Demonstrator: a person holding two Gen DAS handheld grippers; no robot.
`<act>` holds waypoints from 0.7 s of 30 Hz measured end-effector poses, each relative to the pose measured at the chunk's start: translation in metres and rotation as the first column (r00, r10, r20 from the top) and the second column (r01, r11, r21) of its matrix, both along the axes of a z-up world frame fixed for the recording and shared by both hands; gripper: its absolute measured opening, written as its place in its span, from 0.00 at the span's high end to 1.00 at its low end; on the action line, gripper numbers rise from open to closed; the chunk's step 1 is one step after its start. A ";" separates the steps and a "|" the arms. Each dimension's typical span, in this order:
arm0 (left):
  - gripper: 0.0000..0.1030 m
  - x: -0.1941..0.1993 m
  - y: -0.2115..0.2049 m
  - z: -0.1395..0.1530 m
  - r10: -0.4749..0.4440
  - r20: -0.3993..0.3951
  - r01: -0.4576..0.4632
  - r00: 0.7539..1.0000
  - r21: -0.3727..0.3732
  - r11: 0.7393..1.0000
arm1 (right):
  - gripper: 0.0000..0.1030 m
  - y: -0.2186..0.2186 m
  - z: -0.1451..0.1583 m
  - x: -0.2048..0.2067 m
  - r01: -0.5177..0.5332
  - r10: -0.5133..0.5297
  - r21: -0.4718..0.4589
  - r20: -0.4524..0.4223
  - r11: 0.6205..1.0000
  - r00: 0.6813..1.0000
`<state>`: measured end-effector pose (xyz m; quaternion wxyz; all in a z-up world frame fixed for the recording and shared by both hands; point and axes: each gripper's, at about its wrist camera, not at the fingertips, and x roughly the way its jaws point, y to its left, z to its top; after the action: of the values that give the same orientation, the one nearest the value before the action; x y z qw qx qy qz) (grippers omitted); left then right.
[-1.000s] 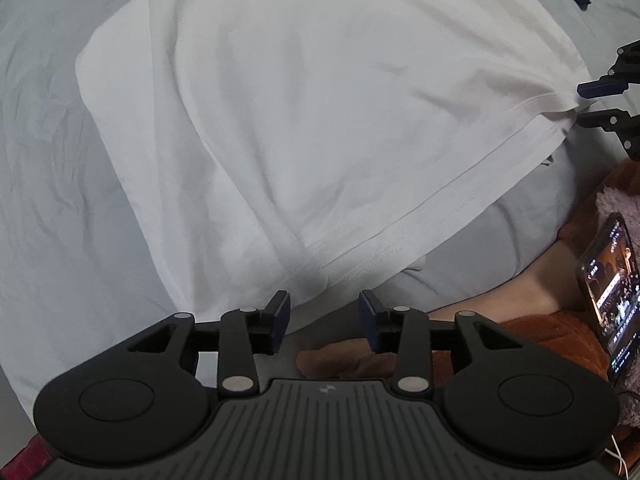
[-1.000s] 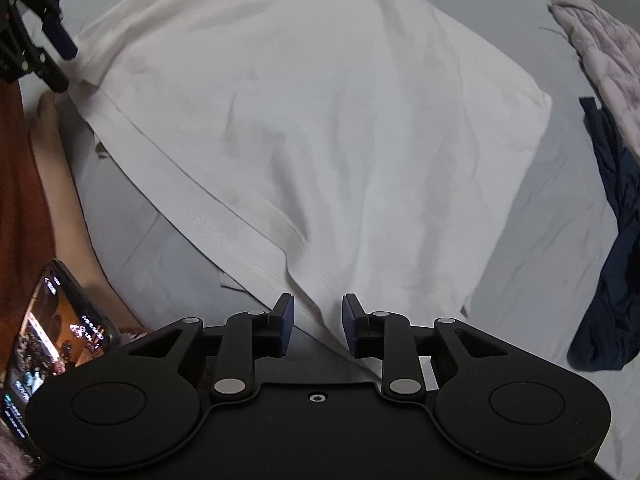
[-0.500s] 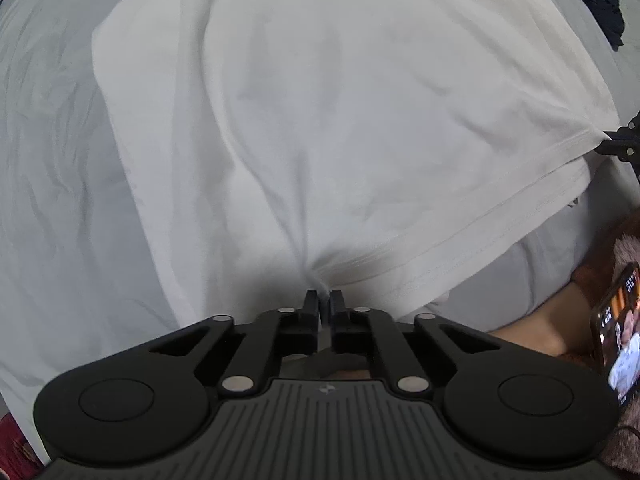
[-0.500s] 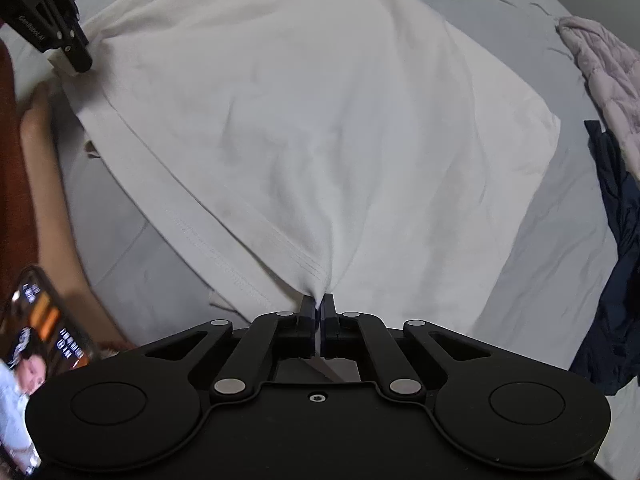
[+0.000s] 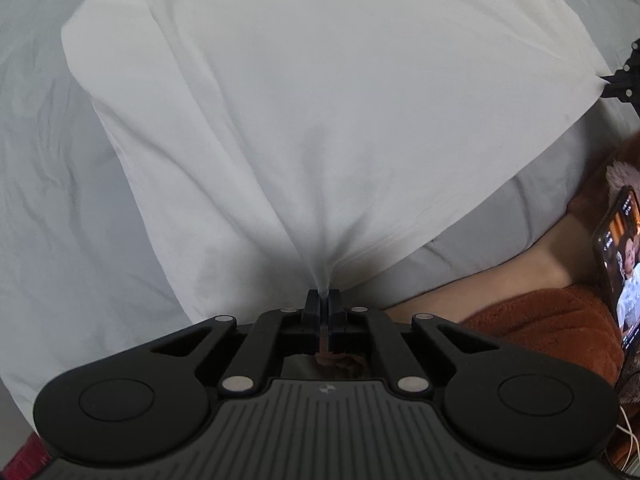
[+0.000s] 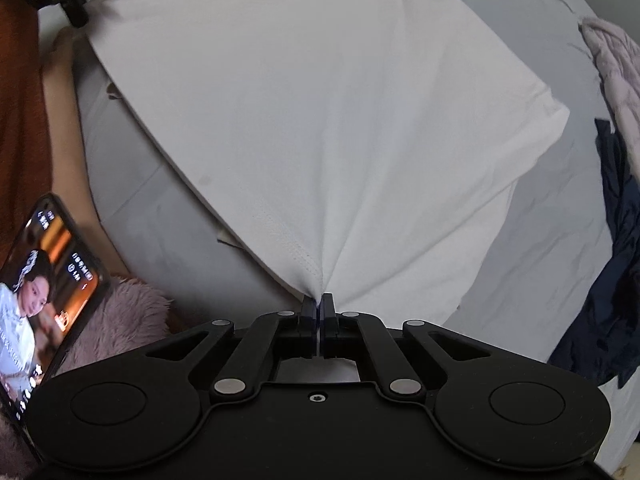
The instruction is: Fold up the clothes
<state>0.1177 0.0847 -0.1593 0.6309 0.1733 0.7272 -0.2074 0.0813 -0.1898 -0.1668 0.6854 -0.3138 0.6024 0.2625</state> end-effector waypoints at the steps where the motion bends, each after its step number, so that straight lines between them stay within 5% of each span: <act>1: 0.96 0.001 0.004 0.000 0.015 0.001 -0.015 1.000 -0.004 1.000 | 0.99 -0.001 -0.002 0.001 0.011 -0.011 -0.004 -0.012 1.000 1.000; 5: 0.84 0.003 0.018 0.005 0.062 0.001 -0.062 0.998 -0.025 0.998 | 0.96 -0.010 -0.005 0.003 0.070 -0.070 -0.003 -0.038 0.998 0.997; 8: 0.81 0.009 0.028 0.019 0.108 0.030 -0.105 0.994 -0.077 0.991 | 0.84 -0.021 0.006 0.008 0.116 -0.115 0.022 -0.019 0.993 0.993; 12: 0.73 0.028 0.047 0.043 0.208 0.133 -0.190 0.969 -0.135 0.972 | 0.82 -0.037 0.025 0.025 0.203 -0.206 0.072 0.036 0.976 0.978; 19: 0.72 0.065 0.075 0.071 0.403 0.366 -0.349 0.839 -0.206 0.914 | 0.82 -0.060 0.044 0.068 0.396 -0.420 0.197 0.099 0.897 0.902; 21: 0.71 0.083 0.093 0.081 0.516 0.412 -0.425 0.751 -0.296 0.855 | 0.82 -0.065 0.045 0.079 0.451 -0.483 0.237 0.098 0.860 0.870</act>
<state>0.2006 0.1772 -0.0784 0.8350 -0.0294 0.5463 -0.0582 0.1607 -0.2544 -0.1215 0.8020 -0.1045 0.5749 0.1240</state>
